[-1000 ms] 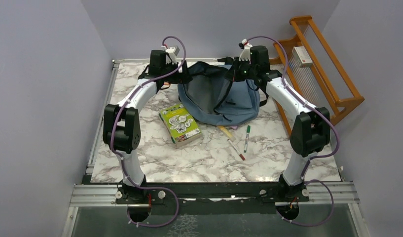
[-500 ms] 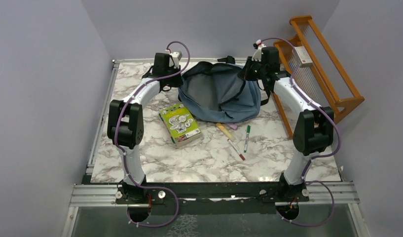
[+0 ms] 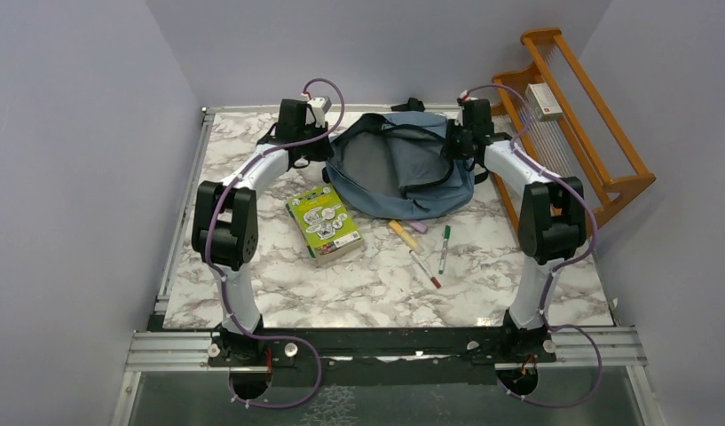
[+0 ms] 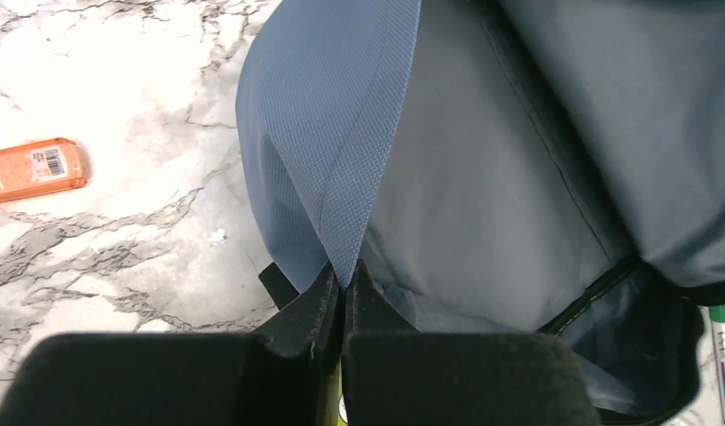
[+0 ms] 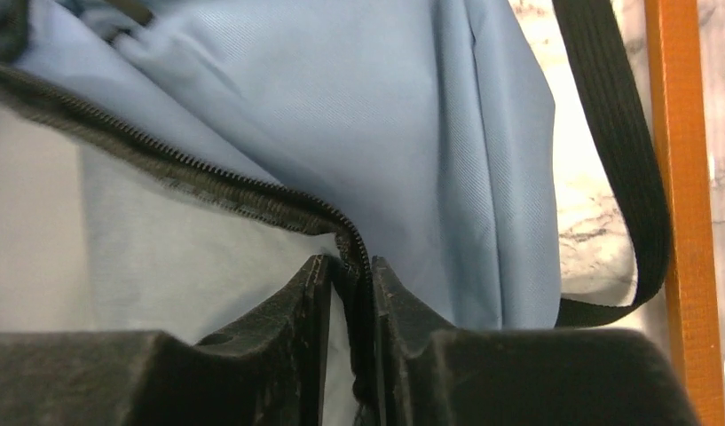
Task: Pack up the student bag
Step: Adjust the student bag at the center of the board.
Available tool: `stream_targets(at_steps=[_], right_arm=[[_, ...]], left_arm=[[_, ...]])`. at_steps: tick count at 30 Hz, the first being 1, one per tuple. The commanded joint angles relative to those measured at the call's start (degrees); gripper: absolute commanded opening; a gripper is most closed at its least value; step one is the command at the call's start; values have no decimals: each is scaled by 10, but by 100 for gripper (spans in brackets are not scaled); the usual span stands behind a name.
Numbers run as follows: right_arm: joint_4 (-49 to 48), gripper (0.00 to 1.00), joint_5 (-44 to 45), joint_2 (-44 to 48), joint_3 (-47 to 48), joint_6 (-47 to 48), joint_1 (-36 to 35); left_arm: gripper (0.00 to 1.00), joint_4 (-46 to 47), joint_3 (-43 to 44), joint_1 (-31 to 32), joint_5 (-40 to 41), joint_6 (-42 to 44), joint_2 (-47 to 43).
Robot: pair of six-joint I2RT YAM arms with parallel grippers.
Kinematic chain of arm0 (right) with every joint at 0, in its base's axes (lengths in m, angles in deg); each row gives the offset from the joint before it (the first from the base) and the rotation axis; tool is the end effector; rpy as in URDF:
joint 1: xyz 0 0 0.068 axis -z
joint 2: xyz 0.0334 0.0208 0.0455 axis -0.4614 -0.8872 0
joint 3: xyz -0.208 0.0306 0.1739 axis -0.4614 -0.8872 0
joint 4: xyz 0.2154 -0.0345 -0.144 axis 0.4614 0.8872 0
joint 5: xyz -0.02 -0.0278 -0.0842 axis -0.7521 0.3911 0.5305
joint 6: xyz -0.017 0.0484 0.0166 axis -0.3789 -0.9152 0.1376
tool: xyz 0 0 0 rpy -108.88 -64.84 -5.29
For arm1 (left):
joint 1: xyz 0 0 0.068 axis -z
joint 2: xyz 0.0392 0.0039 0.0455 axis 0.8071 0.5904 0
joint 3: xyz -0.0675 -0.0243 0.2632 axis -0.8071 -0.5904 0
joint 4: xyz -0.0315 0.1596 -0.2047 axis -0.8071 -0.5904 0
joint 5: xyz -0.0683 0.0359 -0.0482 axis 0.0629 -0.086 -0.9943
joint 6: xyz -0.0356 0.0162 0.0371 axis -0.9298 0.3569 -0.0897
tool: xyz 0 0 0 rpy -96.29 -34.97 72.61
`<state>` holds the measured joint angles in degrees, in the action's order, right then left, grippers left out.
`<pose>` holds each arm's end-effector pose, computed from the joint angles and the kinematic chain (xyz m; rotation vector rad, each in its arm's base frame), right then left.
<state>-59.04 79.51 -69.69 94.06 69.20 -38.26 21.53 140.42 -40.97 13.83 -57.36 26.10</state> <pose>0.4397 0.0844 0.2460 0.0205 2.2557 0.2399 0.4359 -0.1111 0.2424 0.3183 2.2253 -0.5435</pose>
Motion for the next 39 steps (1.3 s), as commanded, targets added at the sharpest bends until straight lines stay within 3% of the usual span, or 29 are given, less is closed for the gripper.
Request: stream_targets(at_steps=[1, 10, 18, 22, 30, 35, 39], right_arm=[[58, 32, 45, -40, 25, 19, 8], [39, 48, 22, 18, 35, 55, 8], [-52, 59, -155, 101, -4, 169, -2], [-70, 60, -197, 96, 7, 235, -34], [-40, 64, -181, 27, 95, 380, -134], [-19, 68, -107, -48, 166, 482, -181], [61, 70, -58, -142, 275, 534, -193]], left_arm=[[0, 26, -8, 0, -34, -3, -37], [0, 43, -14, 1, -69, -19, -38], [0, 46, -12, 1, -83, -25, -35], [0, 46, -12, 1, -87, -26, -36], [0, 49, -12, 1, -94, -29, -37], [0, 54, -14, 2, -104, -35, -34], [0, 55, -14, 2, -107, -36, -35]])
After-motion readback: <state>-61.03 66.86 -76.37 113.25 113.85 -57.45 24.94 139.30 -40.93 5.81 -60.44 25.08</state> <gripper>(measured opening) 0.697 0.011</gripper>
